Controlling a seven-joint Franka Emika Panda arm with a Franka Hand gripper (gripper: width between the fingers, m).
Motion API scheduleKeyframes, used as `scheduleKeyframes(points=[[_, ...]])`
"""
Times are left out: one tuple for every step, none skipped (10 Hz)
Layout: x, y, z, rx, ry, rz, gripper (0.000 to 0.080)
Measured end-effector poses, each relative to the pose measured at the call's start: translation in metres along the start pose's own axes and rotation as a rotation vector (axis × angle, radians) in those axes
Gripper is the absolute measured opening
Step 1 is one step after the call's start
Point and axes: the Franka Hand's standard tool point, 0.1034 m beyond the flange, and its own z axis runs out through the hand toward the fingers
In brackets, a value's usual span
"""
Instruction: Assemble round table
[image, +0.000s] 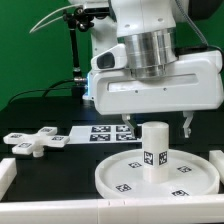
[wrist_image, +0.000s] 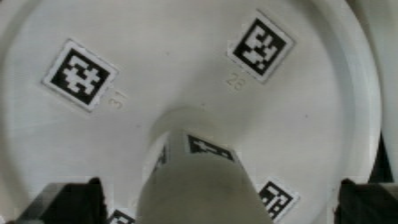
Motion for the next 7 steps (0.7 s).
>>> scheduleKeyframes(points=[[-0.004, 0.004, -0.007, 0.004, 0.019, 0.030, 0.0649], [-0.006, 0.005, -0.006, 0.003, 0.016, 0.028, 0.0649], [-0.006, 0.004, -0.004, 0.002, 0.015, 0.027, 0.0649], [-0.006, 0.004, -0.004, 0.002, 0.015, 0.027, 0.0649], [-0.006, 0.006, -0.005, 0.001, 0.018, -0.027, 0.0649], [-0.007, 0.012, -0.008, -0.001, 0.032, -0.152, 0.0649], [-0.009, 0.025, -0.010, 0.001, 0.036, -0.267, 0.0649]])
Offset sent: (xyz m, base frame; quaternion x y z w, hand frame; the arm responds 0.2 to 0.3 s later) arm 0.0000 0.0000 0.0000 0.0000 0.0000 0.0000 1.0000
